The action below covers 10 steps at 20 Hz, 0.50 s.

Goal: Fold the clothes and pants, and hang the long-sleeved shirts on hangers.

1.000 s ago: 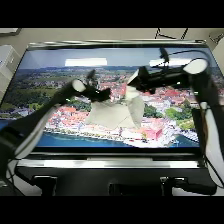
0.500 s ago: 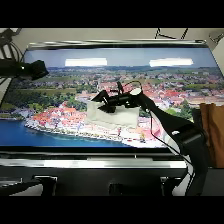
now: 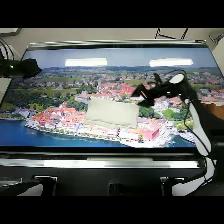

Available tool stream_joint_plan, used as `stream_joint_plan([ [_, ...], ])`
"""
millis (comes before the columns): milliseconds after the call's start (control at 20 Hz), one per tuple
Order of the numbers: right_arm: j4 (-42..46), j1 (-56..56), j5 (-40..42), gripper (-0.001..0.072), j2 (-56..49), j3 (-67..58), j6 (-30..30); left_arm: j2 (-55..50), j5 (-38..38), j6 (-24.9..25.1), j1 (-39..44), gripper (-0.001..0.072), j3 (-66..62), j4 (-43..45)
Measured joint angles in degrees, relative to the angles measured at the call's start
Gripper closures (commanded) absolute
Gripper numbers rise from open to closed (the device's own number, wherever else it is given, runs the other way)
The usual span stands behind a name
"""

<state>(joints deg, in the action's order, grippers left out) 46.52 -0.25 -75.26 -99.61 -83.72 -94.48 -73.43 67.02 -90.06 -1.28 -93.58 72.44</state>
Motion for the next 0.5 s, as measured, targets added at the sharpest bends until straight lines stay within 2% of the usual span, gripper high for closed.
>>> stream_joint_plan([
  [50,4.1,-1.3,-1.8,0.0095,0.5,1.9,-1.4,0.0,0.0,0.1,0.1,0.0686,0.0,0.0],
  [150,6.6,-2.0,-2.3,0.0095,1.1,7.1,-1.6,0.1,0.1,0.1,0.5,0.0686,0.0,0.0],
  [300,0.7,-0.6,2.1,0.0119,1.0,13.8,3.4,0.1,0.1,0.1,1.7,0.0686,0.0,0.0],
  [350,-1.7,0.0,3.3,0.0159,0.8,15.0,4.8,0.1,0.1,0.1,2.1,0.0686,0.0,0.0],
  [400,-4.1,0.5,4.8,0.0271,0.5,15.9,6.2,0.1,0.1,0.1,2.5,0.0686,0.0,0.0],
  [450,-5.9,0.8,6.4,0.0559,0.3,16.5,7.5,0.1,0.1,0.1,2.9,0.0686,0.0,0.0],
  [500,-7.9,1.0,7.3,0.0671,0.2,16.9,8.9,0.1,0.1,0.1,3.3,0.0686,0.0,0.0],
])
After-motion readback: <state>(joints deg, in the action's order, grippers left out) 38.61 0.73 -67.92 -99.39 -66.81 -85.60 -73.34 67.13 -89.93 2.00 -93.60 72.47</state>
